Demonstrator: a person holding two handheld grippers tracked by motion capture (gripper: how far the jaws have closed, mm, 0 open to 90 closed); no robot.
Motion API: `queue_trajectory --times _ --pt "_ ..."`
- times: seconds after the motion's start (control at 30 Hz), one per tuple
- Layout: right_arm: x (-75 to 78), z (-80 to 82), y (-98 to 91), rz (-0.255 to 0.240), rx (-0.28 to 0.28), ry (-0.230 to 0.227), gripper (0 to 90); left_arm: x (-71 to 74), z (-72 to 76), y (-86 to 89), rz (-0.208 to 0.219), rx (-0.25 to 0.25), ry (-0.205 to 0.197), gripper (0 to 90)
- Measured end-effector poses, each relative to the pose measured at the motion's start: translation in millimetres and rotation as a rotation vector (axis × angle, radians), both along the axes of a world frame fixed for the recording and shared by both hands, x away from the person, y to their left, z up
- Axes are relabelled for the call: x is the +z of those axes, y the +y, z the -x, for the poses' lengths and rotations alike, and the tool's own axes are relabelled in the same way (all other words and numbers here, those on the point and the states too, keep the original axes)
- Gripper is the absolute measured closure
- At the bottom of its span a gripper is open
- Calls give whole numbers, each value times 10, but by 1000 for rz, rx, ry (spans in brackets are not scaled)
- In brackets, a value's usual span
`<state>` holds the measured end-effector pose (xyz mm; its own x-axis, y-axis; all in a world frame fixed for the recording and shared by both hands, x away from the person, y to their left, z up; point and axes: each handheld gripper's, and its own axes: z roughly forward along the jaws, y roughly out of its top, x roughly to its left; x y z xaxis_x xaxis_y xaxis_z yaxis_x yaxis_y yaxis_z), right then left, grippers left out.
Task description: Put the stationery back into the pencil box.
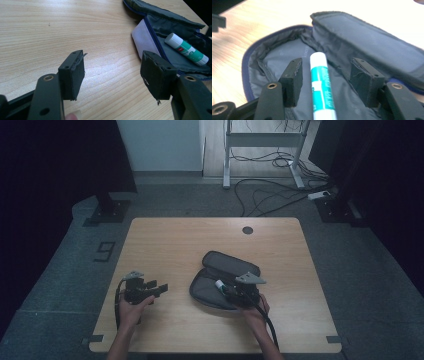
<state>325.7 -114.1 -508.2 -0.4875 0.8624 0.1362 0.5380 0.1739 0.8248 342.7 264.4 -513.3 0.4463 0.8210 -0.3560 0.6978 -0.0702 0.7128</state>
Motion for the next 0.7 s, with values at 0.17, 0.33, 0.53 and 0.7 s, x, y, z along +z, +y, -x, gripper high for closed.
queue_trajectory --times 0.17,0.33,0.53,0.7 --pt "91 86 -213 -7 -9 -39 420 -1 3 3 -1 1 1 362" --pt "114 141 -488 -20 -36 -58 415 -4 6 5 -1 3 1 362" --pt "-17 178 -848 2 -71 -43 409 -11 5 -6 -3 2 3 362" --pt "-84 139 -965 -10 -99 -33 405 -8 6 -10 -5 -1 2 361"
